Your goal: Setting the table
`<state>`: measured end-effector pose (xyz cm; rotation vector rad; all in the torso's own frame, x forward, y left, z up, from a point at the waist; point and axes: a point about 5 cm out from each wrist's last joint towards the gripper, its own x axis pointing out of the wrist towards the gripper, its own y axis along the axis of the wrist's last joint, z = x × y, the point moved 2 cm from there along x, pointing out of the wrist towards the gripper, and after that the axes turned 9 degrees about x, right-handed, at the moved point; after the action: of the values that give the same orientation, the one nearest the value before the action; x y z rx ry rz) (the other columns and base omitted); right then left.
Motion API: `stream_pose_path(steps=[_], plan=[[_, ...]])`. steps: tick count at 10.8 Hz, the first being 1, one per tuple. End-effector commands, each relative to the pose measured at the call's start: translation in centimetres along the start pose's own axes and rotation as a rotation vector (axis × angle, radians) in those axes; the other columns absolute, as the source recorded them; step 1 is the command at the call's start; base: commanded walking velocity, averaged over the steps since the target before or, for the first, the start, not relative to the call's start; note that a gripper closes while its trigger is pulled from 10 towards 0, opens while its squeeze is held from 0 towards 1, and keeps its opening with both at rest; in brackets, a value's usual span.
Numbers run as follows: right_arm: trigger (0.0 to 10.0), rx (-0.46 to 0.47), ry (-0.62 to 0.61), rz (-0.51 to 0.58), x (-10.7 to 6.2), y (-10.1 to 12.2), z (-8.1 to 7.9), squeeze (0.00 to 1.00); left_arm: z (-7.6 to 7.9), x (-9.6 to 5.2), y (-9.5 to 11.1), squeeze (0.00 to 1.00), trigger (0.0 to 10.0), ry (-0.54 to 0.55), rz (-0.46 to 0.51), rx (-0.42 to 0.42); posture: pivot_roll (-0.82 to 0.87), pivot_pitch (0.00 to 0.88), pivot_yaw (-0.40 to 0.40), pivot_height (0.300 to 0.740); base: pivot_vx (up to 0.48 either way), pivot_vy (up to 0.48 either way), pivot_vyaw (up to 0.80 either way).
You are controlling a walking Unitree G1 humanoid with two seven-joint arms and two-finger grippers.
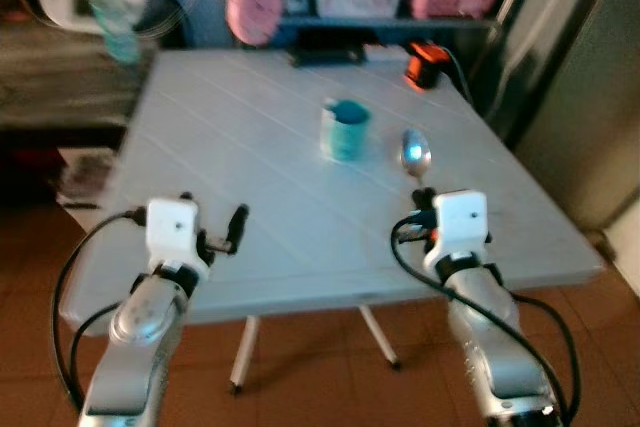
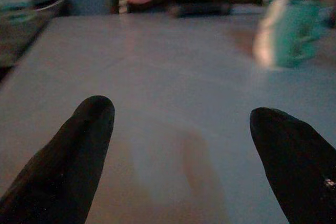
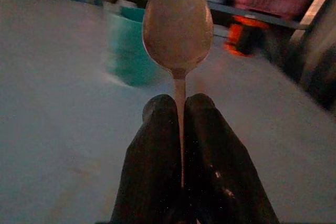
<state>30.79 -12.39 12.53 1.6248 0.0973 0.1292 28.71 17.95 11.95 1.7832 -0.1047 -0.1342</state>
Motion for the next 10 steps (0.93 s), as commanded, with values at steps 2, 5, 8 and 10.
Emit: stream_pose_path(steps=[2, 5, 8, 10], plan=[[10.0, -0.004, 0.020, 0.025, 0.3, 0.5, -0.5, 0.00, -0.2, -0.1, -0.1, 0.00, 10.0, 0.012, -0.007, 0.009, 0.12, 0.028, -0.037, 0.740, 0.000, 0.427, 0.00], [10.0, -0.012, 0.042, 0.038, 0.5, 0.7, -0.9, 0.00, -0.1, -0.2, 0.0, 0.00, 10.0, 0.031, 0.013, 0.017, 0.13, 0.024, -0.041, 0.740, 0.000, 0.480, 0.00], [10.0, -0.016, 0.047, 0.038, 0.5, 0.6, -0.8, 0.00, 0.7, -0.5, -0.1, 0.00, 10.0, 0.033, 0.023, 0.017, 0.13, 0.024, -0.043, 0.740, 0.000, 0.480, 0.00], [10.0, -0.016, 0.050, 0.039, 0.6, 0.6, -0.9, 0.00, 1.0, -0.6, 0.0, 0.00, 10.0, 0.049, 0.037, 0.017, 0.14, 0.021, -0.043, 0.740, 0.000, 0.480, 0.00]])
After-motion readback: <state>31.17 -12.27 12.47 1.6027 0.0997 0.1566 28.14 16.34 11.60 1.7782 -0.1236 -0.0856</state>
